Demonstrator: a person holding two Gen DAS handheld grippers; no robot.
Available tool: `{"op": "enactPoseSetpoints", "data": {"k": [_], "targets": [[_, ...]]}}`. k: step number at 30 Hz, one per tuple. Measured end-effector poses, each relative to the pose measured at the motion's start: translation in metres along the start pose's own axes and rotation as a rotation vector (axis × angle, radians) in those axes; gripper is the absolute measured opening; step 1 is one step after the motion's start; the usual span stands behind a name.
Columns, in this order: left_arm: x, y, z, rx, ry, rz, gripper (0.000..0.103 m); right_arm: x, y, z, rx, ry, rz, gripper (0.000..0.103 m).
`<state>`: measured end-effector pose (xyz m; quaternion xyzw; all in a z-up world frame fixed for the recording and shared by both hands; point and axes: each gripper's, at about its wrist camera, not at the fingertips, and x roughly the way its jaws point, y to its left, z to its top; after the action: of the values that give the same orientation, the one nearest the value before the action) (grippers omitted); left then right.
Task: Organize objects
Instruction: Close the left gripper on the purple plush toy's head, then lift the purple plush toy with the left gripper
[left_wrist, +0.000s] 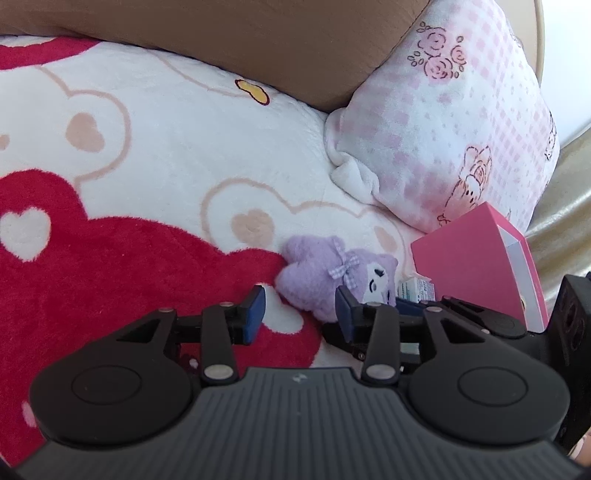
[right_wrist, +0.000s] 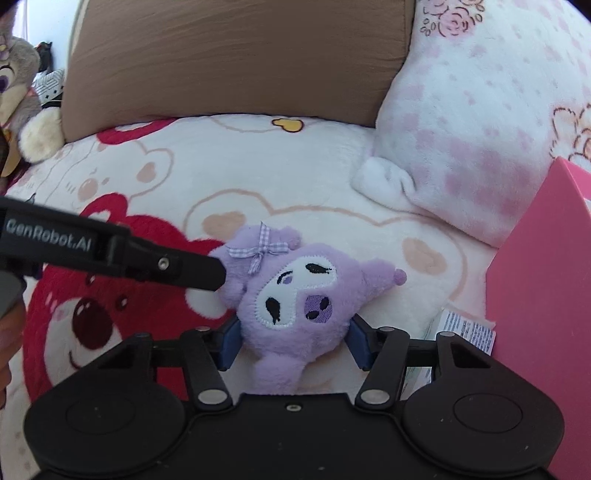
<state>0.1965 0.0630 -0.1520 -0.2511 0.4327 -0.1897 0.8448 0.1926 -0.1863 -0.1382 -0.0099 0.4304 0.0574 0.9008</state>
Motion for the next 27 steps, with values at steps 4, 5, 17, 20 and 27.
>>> {"op": "enactPoseSetpoints", "data": {"k": [4, 5, 17, 20, 27], "targets": [[-0.011, -0.002, -0.005, 0.007, 0.006, 0.019, 0.044, -0.010, 0.003, -0.008, 0.008, -0.002, 0.045, 0.062], [-0.014, -0.002, -0.007, 0.005, 0.013, 0.026, 0.044, -0.013, 0.003, -0.011, 0.012, 0.001, 0.067, 0.062], [-0.039, -0.026, -0.044, 0.022, 0.123, 0.137, 0.048, -0.035, 0.025, -0.043, -0.134, 0.029, 0.201, 0.063], [-0.039, -0.022, -0.052, -0.010, 0.135, 0.155, 0.049, -0.036, 0.026, -0.049, -0.144, 0.045, 0.176, 0.067], [-0.030, -0.010, -0.053, -0.069, 0.107, 0.162, 0.051, -0.042, 0.024, -0.057, -0.150, 0.082, 0.127, 0.078]]}}
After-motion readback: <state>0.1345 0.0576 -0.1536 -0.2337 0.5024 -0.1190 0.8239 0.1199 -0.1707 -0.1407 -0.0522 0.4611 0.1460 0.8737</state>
